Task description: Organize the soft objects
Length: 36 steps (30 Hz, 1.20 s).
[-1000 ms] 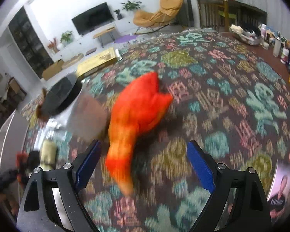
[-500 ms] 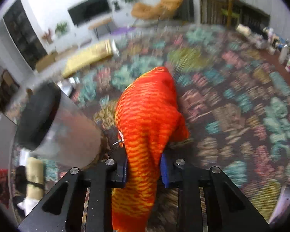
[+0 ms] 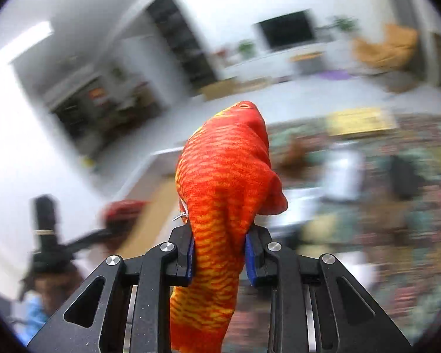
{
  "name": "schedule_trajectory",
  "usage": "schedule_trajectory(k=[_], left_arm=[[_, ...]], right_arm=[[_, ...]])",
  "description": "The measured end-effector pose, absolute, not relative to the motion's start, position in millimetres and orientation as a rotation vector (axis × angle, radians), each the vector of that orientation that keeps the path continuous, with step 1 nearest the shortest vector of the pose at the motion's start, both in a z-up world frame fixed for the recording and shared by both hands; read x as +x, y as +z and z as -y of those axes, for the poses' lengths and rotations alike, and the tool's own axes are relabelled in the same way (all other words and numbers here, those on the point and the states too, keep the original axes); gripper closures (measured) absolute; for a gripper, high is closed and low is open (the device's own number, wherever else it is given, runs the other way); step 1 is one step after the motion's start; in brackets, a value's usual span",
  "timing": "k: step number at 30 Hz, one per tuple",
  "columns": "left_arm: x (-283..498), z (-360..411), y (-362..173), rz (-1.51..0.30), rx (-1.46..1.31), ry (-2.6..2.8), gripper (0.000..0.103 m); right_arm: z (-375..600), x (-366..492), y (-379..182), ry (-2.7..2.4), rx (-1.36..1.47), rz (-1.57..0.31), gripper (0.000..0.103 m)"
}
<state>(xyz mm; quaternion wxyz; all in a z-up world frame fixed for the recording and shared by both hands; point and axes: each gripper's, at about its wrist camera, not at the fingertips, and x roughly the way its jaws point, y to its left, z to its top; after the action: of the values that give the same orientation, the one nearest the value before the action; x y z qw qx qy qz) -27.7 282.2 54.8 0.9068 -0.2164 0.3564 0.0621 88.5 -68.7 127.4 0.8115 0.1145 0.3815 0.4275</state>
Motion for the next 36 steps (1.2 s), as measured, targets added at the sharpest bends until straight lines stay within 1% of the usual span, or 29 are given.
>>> schedule_trajectory(k=[1,3,4,5,7,10,12,14,15,18,20,24,25,27,29,32,36], left_arm=[[-37,-295,52,-0.746,-0.415,0.191,0.068],[-50,-309,45,-0.76,-0.365,0.312,0.045],[-55,-316,42,-0.766,-0.346,0.38,0.017],[-61,-323,40,-0.753,-0.332,0.443,0.0],[-73,-329,39,-0.707,-0.304,0.52,0.0],[-76,-331,36,-0.712,-0.266,0.528,0.0],[-75,-327,35,-0.726,-0.264,0.527,0.0],[-73,-318,34,-0.714,-0.283,0.487,0.0],[-73,-314,35,-0.705,-0.291,0.465,0.0],[-69,-290,40,-0.68,-0.309,0.372,0.0],[-64,-265,46,-0.662,-0.315,0.306,0.0],[-51,-209,60,-0.646,-0.291,0.127,0.0],[-49,-192,61,-0.652,-0.275,0.081,0.0],[-40,-152,57,-0.676,-0.232,-0.019,0.0],[-30,-115,45,-0.717,-0.184,-0.1,0.0],[-17,-75,16,-0.783,-0.127,-0.162,0.0],[8,-52,-23,-0.839,-0.085,-0.134,0.0]], right_arm=[[47,83,125,0.95,0.255,-0.83,0.074],[-1,71,117,1.004,0.262,-0.855,0.055],[-24,67,111,1.025,0.264,-0.881,0.033],[-39,65,104,1.041,0.269,-0.908,0.027],[-55,61,92,1.042,0.267,-0.945,0.028],[-37,62,81,1.005,0.251,-0.933,0.028],[-8,67,72,0.936,0.204,-0.917,0.028],[20,67,65,0.833,0.097,-0.886,0.028],[43,68,56,0.731,0.002,-0.863,0.028],[107,78,32,0.458,-0.126,-0.839,0.028],[143,84,16,0.344,-0.131,-0.874,0.028],[178,102,-35,0.278,-0.163,-1.049,0.027],[180,104,-44,0.296,-0.16,-1.062,0.029],[187,104,-54,0.354,-0.103,-1.078,0.059],[197,98,-51,0.354,-0.039,-1.065,0.068],[221,89,-36,0.319,0.012,-0.996,0.07],[270,81,-4,0.181,0.041,-0.85,0.07]])
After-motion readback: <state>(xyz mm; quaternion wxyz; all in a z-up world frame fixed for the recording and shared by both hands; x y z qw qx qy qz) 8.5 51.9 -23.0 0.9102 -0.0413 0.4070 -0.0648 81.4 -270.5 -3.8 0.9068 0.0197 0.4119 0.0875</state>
